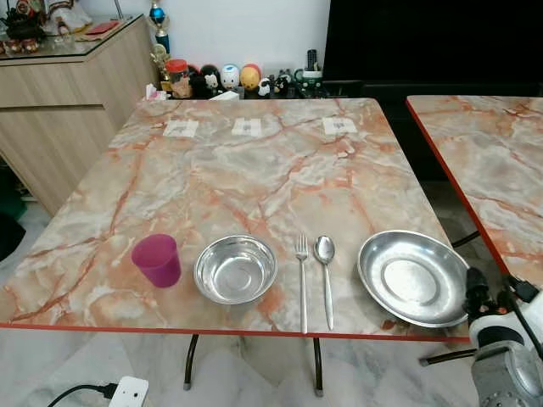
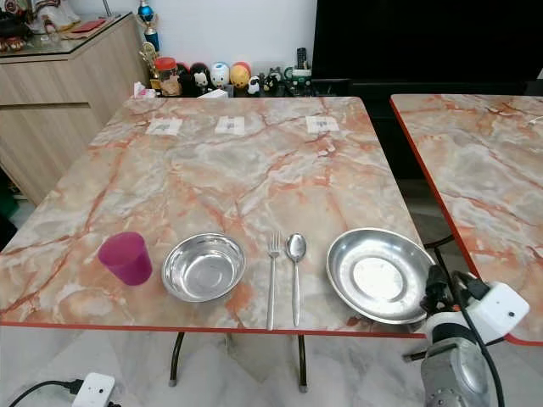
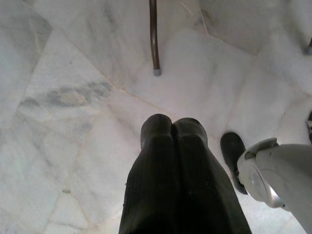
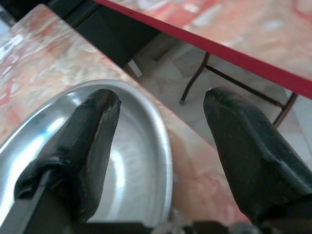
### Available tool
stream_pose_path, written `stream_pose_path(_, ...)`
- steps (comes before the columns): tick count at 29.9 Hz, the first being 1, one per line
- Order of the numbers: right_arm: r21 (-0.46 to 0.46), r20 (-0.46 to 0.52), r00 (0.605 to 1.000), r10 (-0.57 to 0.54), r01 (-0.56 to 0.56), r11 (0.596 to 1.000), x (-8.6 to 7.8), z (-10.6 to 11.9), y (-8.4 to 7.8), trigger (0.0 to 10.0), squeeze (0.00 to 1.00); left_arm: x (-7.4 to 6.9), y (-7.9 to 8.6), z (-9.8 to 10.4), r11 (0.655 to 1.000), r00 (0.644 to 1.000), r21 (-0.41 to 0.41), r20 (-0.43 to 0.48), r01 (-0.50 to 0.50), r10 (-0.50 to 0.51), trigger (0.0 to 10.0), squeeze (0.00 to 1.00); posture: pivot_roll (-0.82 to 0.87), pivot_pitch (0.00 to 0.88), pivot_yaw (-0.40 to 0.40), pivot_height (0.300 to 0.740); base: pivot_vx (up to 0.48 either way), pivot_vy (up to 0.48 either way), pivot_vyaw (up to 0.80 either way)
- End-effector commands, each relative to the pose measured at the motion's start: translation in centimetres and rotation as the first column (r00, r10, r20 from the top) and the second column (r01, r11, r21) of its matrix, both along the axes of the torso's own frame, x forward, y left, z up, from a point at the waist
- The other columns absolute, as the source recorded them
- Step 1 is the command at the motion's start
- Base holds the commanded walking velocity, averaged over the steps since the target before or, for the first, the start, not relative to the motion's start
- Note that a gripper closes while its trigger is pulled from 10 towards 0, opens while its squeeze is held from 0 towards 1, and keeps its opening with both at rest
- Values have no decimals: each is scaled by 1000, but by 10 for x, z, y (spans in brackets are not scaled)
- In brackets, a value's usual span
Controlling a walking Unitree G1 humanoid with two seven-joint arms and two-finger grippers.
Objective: Setting the table
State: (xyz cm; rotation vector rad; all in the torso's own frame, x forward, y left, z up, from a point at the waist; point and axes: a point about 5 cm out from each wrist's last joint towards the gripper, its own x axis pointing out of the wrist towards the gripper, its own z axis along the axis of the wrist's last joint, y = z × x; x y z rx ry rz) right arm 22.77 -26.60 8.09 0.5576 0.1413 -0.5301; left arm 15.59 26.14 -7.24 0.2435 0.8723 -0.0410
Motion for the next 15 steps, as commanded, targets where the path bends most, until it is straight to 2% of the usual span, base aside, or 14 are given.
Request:
stream_pose_path(1,88,23,999,-26,24,996,3,-1,3,10000,0,-5,5,0,1000,1000,14,-16,5,-5,10000,0,-4,17,25,740,0,0,0)
stream_pose_path(7,137,8,1000,12,-13,991,6,-8,15,10000,0,-3,5,0,1000,1000,16,-9,4,-4,10000,0,3,18,28,740,0,0,0)
stream_pose_path(13,134,-43,999,27,-21,991,5,-15,17,10000,0,-1,7,2,1000,1000,17,-4,7,-7,10000,0,3,18,30,740,0,0,0)
stream_pose_path(14,129,-52,998,22,-15,992,5,-16,16,5647,0,0,7,2,1000,1000,17,-3,8,-8,10000,0,2,18,29,740,0,0,0)
stream_pose_path(15,125,-58,998,18,-11,992,4,-16,15,5647,0,0,7,3,1000,1000,17,-2,8,-8,10000,0,2,18,29,740,0,0,0)
